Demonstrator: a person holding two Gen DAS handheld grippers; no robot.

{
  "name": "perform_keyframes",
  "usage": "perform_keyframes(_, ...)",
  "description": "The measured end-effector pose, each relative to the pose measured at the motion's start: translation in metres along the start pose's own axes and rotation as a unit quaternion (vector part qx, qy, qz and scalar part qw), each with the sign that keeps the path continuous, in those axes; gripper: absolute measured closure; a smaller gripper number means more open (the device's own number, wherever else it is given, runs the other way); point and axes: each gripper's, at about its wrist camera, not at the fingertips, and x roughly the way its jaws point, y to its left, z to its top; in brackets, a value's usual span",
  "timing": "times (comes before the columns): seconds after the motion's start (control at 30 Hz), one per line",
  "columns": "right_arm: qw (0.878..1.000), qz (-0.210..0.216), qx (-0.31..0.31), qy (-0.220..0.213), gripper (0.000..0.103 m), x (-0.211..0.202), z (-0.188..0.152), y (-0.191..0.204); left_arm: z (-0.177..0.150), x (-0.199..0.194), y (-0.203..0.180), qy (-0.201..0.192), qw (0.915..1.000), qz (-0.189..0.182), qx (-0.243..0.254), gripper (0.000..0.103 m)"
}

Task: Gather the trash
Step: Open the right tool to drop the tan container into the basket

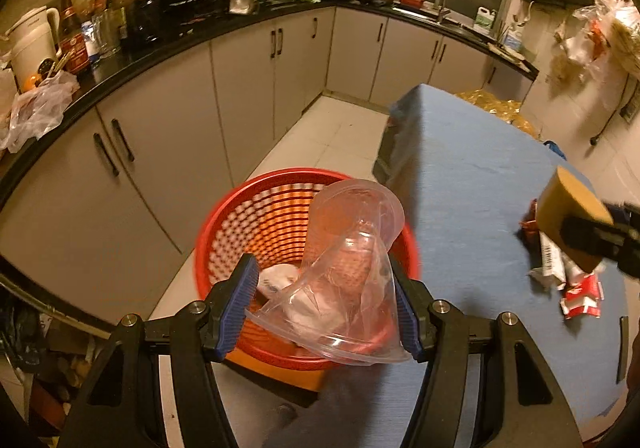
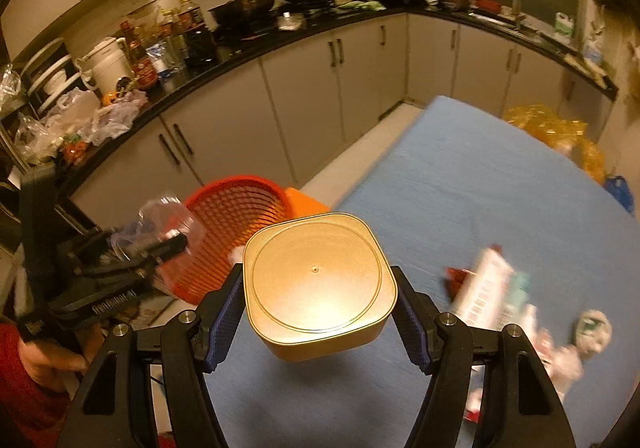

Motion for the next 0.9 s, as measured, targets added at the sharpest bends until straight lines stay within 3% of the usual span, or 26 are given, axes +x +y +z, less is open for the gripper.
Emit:
perform_keyframes(0.33,0.999,0.033,0.014,0.011,0.029,0.055,0.046,0.039,0.009,0.016,0.031,0.006,1.0,0.0,0.004,0.041)
perform_keyframes(0.8,0.998,0.048,0.024,0.037,0.029,0.099,0.06,0.055,0.009,0.026,0.04,0.015,0.9998,-0.004,0.013,0.041)
perform_keyframes(0.9,0.997,0.059,0.031,0.038,0.028,0.104,0.062,0.056,0.011,0.028,0.041,0.018,0.9998,-0.004,0.009,0.033)
